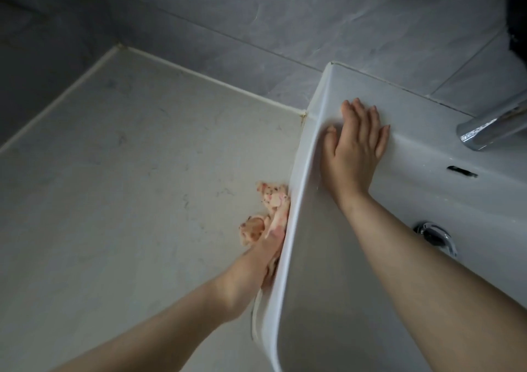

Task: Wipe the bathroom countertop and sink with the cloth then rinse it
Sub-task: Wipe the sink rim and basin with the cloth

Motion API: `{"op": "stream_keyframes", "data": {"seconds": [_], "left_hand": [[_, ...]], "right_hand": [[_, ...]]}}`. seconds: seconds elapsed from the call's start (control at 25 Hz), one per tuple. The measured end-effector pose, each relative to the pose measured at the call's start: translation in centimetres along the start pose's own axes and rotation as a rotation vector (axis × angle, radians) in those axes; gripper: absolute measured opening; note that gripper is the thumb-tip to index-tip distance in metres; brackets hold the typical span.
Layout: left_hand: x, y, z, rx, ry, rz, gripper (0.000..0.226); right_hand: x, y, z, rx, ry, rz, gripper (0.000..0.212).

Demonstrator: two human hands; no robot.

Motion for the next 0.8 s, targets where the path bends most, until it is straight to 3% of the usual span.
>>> {"op": "stream_keyframes", "data": {"seconds": [0.08, 0.24, 0.4, 0.48, 0.56, 0.72, 0.8], "left_hand": [[-1.6, -0.3, 1.1, -0.175, 0.109, -0.102, 0.070], [-4.8, -0.8, 2.2, -0.137, 0.234, -0.010, 0.054], [1.1, 1.5, 2.6, -0.023, -0.004, -0.002, 0.034], [1.9, 1.4, 1.9, 0.046, -0.026, -0.060, 0.036], [-0.7, 1.4, 2.7, 0.060, -0.048, 0.005, 0.040], [-0.3, 1.3, 4.5, 0.057, 0.053, -0.058, 0.052], [1.3, 2.0, 3.8, -0.094, -0.094, 0.022, 0.056]], "right_hand": [[0.0, -0.2, -0.2, -0.003, 0.025, -0.033, 0.052], [-0.2, -0.7, 0.0, 0.012, 0.029, -0.159, 0.052], [0.0, -0.9, 0.1, 0.045, 0.003, -0.211, 0.051], [0.0, -1.1, -0.1, 0.071, 0.025, -0.256, 0.052], [-0.4, -1.6, -0.3, 0.104, 0.043, -0.334, 0.055], [-0.4, -2.4, -0.2, 0.158, 0.020, -0.438, 0.059], [-0.1, -2.5, -0.1, 0.151, 0.018, -0.442, 0.060]]}}
Point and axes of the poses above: each hand's wrist, its own x-axis away from the middle knuckle, its own y-axis out of the palm, z = x × y, the point moved 3 cm from there along -x, towards the middle knuckle, and after that the axes turned 13 degrees about y, right-handed, at the moved point
